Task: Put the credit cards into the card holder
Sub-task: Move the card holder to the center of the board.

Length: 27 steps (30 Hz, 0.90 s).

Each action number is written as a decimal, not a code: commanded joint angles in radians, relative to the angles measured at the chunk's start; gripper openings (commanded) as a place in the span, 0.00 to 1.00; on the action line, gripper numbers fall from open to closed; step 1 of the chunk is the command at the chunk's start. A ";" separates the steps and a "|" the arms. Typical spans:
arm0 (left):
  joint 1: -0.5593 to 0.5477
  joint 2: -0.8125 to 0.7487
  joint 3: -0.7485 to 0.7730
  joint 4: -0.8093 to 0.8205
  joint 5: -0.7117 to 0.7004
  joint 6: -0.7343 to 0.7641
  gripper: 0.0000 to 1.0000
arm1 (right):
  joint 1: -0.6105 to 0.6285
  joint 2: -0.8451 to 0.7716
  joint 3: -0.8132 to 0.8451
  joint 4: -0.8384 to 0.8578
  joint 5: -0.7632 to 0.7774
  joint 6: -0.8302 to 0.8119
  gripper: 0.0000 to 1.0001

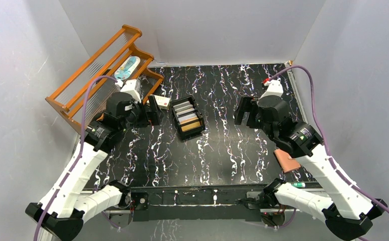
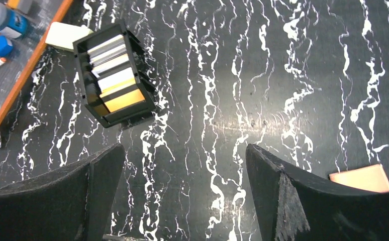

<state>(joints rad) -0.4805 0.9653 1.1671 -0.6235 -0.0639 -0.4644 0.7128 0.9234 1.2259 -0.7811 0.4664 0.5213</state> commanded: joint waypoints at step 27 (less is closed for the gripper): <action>0.097 -0.044 -0.358 0.226 0.206 0.142 0.99 | -0.303 0.197 -0.213 -0.192 0.286 0.579 0.81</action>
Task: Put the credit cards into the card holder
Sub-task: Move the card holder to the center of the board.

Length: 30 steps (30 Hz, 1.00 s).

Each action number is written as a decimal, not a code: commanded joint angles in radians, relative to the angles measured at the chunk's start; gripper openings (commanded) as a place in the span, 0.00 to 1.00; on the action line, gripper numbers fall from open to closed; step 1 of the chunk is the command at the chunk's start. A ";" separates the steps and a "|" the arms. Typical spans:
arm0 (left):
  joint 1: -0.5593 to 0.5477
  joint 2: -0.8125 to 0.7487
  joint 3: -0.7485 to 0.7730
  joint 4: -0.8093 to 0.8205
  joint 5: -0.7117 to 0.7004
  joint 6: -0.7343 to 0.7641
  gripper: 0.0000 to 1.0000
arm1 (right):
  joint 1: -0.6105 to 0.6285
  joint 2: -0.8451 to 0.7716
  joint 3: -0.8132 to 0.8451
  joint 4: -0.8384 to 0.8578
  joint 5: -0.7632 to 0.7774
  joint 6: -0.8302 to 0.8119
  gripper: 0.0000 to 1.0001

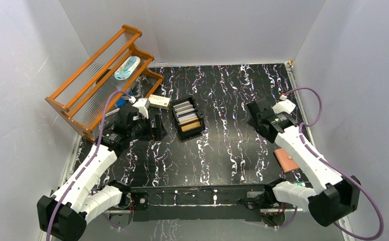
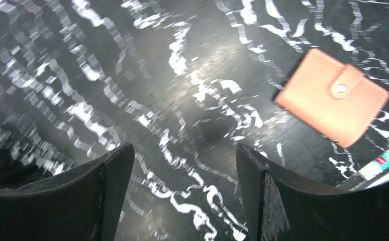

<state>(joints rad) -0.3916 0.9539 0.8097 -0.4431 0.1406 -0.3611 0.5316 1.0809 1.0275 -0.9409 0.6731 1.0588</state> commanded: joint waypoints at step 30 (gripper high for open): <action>0.009 -0.097 -0.032 0.060 0.034 0.061 0.99 | -0.749 0.062 -0.402 0.327 -0.041 -0.082 0.69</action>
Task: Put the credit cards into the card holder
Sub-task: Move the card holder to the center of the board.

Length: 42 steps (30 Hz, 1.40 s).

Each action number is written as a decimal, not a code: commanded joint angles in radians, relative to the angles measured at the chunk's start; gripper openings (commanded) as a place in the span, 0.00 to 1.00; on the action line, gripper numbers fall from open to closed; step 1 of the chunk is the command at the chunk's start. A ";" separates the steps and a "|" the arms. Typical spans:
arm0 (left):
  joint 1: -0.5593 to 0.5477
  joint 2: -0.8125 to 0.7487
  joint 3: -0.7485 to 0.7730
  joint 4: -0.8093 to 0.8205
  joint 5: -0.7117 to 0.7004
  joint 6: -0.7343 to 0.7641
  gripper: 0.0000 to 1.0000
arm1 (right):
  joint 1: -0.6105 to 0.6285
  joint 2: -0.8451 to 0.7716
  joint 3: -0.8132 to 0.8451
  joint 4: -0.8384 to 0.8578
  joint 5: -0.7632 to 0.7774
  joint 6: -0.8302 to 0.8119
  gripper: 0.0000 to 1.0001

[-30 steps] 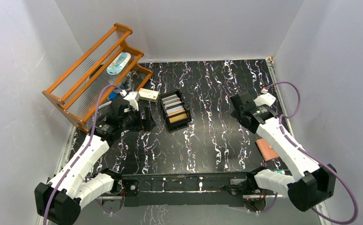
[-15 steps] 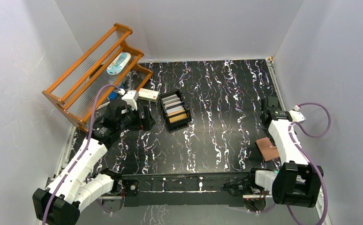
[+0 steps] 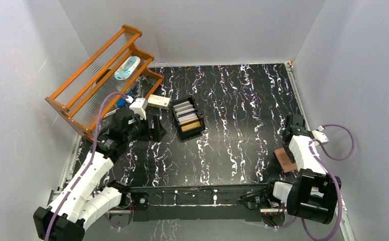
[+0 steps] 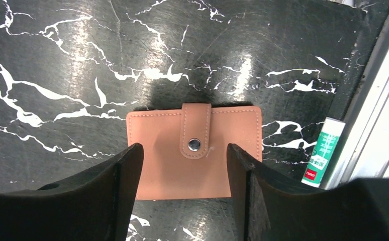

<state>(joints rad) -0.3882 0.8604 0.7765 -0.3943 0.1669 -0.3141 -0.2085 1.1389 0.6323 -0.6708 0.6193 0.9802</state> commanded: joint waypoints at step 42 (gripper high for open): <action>0.006 0.004 -0.002 -0.002 -0.030 0.024 0.99 | 0.441 0.072 0.033 0.191 -0.329 -0.097 0.00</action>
<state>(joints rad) -0.3882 0.8623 0.7765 -0.3965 0.1387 -0.3069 0.1341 1.2015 0.6136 -0.4503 0.3538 0.8383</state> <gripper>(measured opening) 0.985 0.021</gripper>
